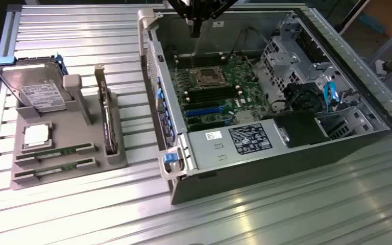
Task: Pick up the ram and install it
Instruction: 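Reach for the ram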
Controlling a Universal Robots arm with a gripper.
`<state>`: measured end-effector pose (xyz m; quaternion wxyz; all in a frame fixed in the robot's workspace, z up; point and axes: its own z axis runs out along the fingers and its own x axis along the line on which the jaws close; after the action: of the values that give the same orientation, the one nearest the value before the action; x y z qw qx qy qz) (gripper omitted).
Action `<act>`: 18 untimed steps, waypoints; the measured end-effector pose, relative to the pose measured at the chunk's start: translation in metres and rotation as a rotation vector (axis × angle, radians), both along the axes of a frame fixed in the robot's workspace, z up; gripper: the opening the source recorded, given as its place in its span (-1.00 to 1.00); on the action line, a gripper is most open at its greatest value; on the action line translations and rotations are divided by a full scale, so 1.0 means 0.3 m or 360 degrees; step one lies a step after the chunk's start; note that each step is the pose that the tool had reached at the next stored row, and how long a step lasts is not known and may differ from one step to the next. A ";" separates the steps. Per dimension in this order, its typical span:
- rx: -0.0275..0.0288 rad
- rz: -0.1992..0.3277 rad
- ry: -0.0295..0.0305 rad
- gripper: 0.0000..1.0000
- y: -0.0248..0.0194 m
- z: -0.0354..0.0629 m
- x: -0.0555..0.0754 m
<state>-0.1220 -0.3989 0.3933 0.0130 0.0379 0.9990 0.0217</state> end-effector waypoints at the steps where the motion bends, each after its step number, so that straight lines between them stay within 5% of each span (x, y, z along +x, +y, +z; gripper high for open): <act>1: 0.00001 0.0000 -0.00001 -0.79 0.000 0.000 0.000; 13: 0.00000 0.0000 0.00003 -0.79 0.000 0.000 0.000; 18: 0.00001 0.0000 0.00005 -0.79 0.000 -0.001 -0.036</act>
<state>-0.1328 -0.3989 0.3930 0.0129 0.0379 0.9990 0.0217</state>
